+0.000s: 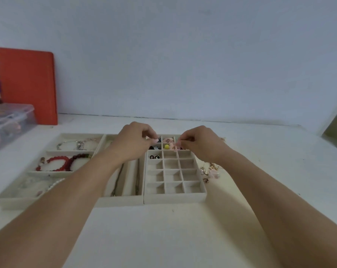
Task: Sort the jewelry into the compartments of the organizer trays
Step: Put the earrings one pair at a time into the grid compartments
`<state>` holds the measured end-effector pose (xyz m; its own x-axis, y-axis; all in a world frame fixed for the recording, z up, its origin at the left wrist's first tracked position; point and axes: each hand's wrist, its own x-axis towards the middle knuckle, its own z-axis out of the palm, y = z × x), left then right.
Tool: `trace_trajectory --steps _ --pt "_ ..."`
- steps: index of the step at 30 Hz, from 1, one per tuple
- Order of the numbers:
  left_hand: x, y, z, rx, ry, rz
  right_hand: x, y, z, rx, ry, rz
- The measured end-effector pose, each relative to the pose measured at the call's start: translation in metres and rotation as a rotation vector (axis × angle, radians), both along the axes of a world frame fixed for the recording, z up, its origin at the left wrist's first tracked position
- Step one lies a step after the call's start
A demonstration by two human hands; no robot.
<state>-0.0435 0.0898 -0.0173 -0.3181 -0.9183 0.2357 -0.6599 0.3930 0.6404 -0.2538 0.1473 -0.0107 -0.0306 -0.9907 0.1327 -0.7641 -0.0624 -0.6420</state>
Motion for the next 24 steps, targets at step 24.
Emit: trace_trajectory --steps 24 --pt "-0.007 -0.017 -0.003 0.034 -0.031 -0.101 0.025 -0.037 -0.003 0.219 0.415 0.042"
